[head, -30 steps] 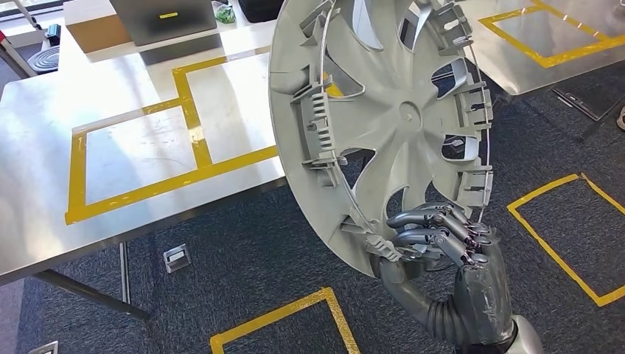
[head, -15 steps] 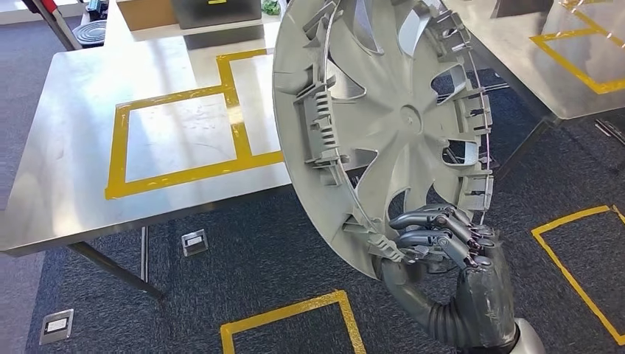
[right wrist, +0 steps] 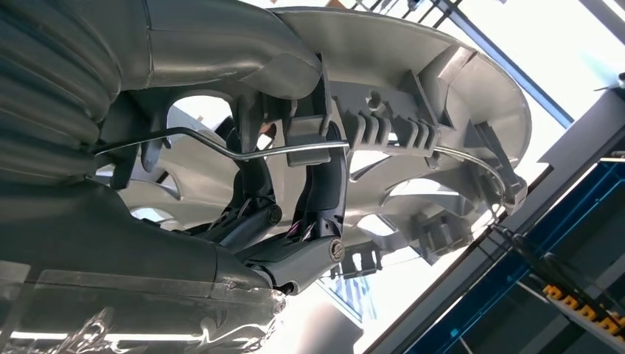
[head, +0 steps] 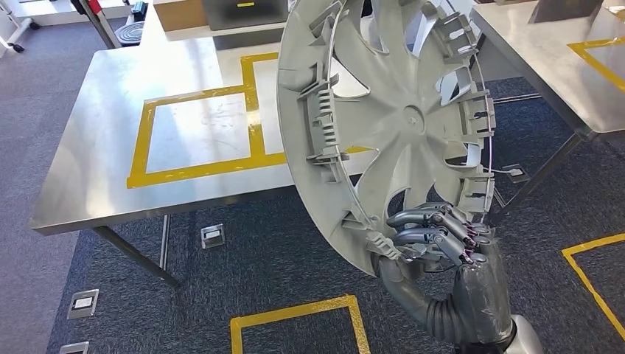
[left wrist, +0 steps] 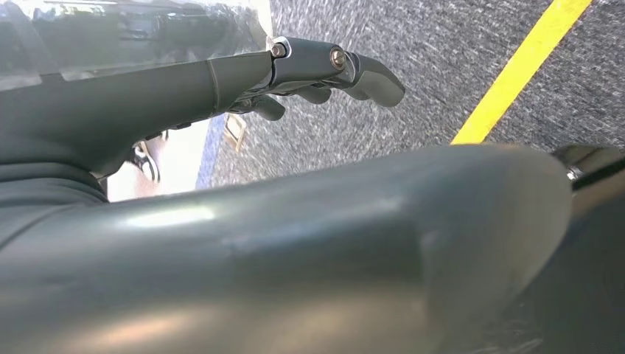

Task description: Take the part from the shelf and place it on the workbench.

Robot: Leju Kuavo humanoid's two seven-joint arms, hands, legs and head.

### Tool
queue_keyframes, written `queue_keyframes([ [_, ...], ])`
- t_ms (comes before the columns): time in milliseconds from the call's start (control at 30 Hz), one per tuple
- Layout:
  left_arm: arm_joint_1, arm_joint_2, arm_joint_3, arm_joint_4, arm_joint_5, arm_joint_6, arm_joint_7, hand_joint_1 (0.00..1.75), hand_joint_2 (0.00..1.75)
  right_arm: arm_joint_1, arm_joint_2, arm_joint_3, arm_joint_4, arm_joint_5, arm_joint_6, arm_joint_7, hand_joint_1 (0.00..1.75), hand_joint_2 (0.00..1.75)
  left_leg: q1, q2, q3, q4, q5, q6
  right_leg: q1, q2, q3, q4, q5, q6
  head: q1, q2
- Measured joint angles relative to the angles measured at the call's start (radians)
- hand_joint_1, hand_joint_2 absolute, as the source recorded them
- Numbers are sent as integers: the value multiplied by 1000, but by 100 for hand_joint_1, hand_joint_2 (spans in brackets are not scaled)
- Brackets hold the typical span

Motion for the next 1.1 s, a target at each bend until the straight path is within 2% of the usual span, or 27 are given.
queue_keyframes([
  [33,1,0,0,0,0,0,0,0,175,0,0,0,0,0,0,1,175,175,0,2,-15,34,-6,-2,0,-8,0,1,-1,0,-1,0],
  [67,2,0,-1,0,0,0,0,0,175,0,0,0,0,0,0,1,175,175,1,3,-12,31,7,-3,0,-15,1,2,-2,0,-2,0],
  [100,2,1,-1,0,0,0,1,0,175,0,0,1,0,0,0,2,175,175,1,6,10,-10,36,-3,0,-22,2,4,-4,2,-4,0],
  [167,1,2,-1,0,0,1,2,0,175,0,0,1,0,0,0,2,175,175,-3,26,76,-139,94,3,2,-33,4,10,-10,10,-8,0],
  [233,-2,2,-1,0,0,2,2,0,175,0,0,0,0,0,0,2,175,175,-9,44,115,-215,108,16,7,-43,3,15,-14,20,-10,0],
  [300,-1,3,-1,0,0,2,3,0,175,0,0,0,0,-2,-1,1,175,175,-12,40,117,-225,105,27,9,-50,1,15,-15,26,-8,0],
  [433,5,3,-2,0,0,2,6,0,175,-1,0,0,0,-8,-1,1,175,175,-11,35,116,-229,109,32,10,-52,2,12,-12,5,3,0],
  [600,5,2,-2,0,0,0,6,0,175,-1,0,0,0,-9,-1,0,175,175,-13,36,115,-229,108,38,9,-51,6,0,-5,16,9,0],
  [767,5,2,-2,0,0,1,15,0,175,-1,0,0,0,-19,-1,-2,175,175,-15,36,115,-228,107,41,7,-51,8,-4,-4,38,10,0],
  [1100,5,2,-2,0,-1,4,27,0,175,-1,0,0,0,-29,-1,-6,175,175,-13,36,117,-229,108,40,9,-51,7,-1,-5,39,10,0],
])
